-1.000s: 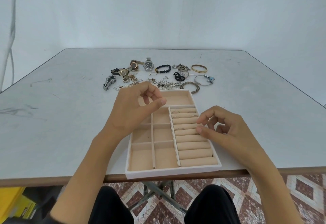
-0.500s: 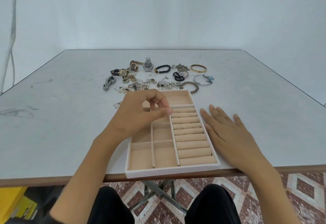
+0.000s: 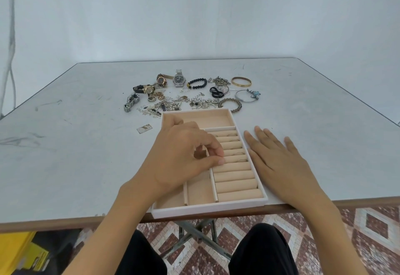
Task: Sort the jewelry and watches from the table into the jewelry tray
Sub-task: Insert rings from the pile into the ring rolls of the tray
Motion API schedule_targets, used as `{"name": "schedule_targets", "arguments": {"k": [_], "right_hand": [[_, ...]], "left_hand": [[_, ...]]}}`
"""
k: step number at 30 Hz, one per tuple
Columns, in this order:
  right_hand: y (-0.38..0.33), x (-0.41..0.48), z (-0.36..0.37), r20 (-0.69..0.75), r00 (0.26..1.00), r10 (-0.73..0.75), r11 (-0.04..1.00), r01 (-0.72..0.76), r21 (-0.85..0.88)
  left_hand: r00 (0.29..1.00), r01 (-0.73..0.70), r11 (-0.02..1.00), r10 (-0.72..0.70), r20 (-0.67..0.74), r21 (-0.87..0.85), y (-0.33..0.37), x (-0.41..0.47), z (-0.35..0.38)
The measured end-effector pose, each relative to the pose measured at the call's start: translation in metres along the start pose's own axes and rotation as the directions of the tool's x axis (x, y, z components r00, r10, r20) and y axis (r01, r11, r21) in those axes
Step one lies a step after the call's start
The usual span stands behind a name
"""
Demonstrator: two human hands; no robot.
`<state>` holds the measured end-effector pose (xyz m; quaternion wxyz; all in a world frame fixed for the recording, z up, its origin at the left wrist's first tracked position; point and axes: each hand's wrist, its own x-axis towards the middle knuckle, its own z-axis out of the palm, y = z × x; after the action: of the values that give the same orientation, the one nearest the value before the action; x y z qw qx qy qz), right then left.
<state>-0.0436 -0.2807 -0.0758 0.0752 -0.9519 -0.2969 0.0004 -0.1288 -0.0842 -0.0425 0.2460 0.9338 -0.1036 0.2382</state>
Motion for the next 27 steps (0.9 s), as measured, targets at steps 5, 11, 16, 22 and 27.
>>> {"name": "schedule_targets", "arguments": {"k": [5, 11, 16, 22, 27], "right_hand": [[0.0, 0.001, 0.0, -0.006, 1.0, 0.004, 1.0, -0.004, 0.0], [0.0, 0.0, 0.0, -0.015, 1.0, 0.005, 1.0, -0.005, 0.012], [0.0, 0.0, 0.0, -0.018, 1.0, 0.006, 1.0, -0.006, 0.03], [0.0, -0.001, 0.0, -0.018, 1.0, 0.009, 1.0, -0.008, 0.019], [0.0, 0.0, 0.0, -0.024, 1.0, 0.004, 1.0, -0.003, 0.01]], "left_hand": [[0.996, -0.002, 1.0, 0.001, 0.087, 0.016, 0.001, 0.001, -0.004], [0.999, -0.044, 0.998, 0.043, 0.016, 0.047, -0.003, -0.006, -0.01], [0.992, -0.119, 0.99, 0.115, 0.051, 0.078, -0.001, -0.016, -0.011], [0.988, -0.139, 0.983, 0.129, 0.09, 0.122, 0.0, -0.017, -0.007], [0.987, -0.149, 0.975, 0.137, 0.083, 0.164, 0.002, -0.016, -0.007]]}}
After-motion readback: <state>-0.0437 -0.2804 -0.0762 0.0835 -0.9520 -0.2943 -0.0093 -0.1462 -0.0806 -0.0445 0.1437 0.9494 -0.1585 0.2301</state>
